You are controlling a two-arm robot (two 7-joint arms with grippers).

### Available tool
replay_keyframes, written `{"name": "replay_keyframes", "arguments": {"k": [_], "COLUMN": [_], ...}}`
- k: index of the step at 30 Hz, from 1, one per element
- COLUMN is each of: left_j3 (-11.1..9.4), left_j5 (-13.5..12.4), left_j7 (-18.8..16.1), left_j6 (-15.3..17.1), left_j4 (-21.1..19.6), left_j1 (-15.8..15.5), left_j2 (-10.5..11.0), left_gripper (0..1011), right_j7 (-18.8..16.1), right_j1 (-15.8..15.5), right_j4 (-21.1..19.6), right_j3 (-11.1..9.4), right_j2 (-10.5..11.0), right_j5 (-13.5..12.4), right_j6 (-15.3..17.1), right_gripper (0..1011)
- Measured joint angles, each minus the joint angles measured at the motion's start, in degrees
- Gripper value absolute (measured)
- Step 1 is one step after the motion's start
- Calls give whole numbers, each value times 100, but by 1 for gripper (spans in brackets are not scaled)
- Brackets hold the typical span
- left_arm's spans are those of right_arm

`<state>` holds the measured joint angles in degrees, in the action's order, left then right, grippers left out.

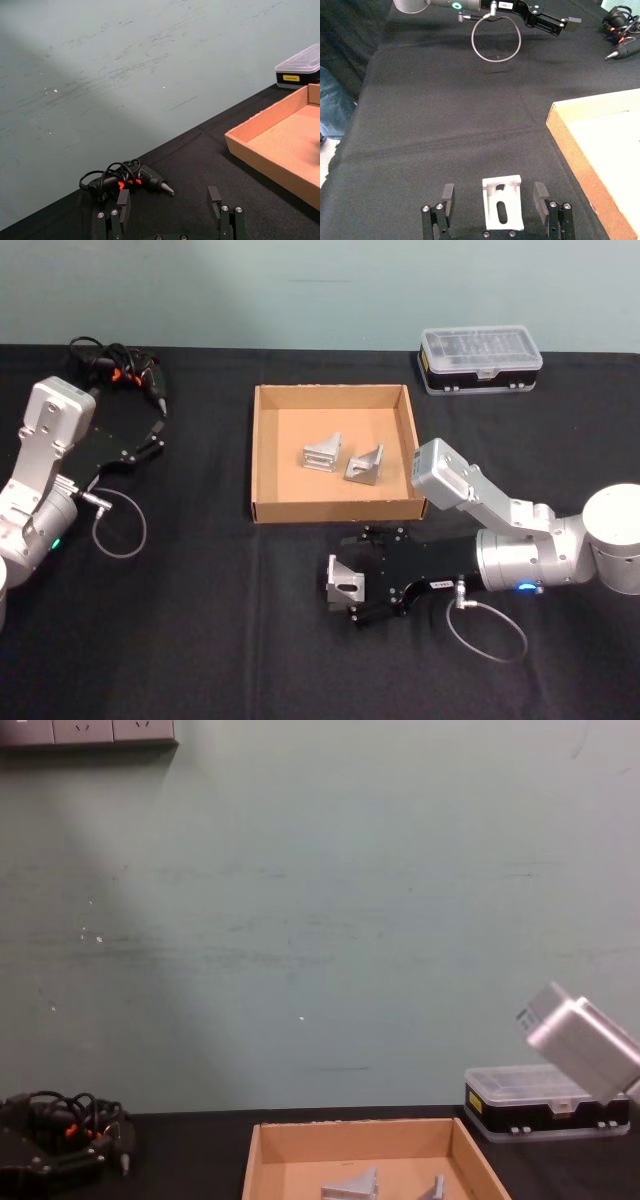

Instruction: Use one hand to pick up the angle iron from the table and place it into the box.

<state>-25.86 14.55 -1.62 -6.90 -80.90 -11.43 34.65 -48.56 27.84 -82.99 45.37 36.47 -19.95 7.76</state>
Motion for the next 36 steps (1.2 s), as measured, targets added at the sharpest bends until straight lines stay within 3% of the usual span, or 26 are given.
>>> {"name": "replay_keyframes", "arguments": {"k": [12,24,31,36], "left_j3": [0,0,0,0], "left_j5": [0,0,0,0], "left_j7": [0,0,0,0], "left_j6": [0,0,0,0], "left_j4": [0,0,0,0], "left_j1": [0,0,0,0], "left_j2": [0,0,0,0], "left_gripper": [1000,1000,1000,1000], "right_j7": [-9,-65,-33,-11], "right_j1": [112,138,141,142], "right_j4": [277,355,377,393], "right_j3": [65,105,98,86], "right_j2": [-262,-329,-334,-350], "right_j5": [106,111,126,133], "right_j6": [-98,-52,-8,-3], "right_gripper": [1003,995,863,697]}}
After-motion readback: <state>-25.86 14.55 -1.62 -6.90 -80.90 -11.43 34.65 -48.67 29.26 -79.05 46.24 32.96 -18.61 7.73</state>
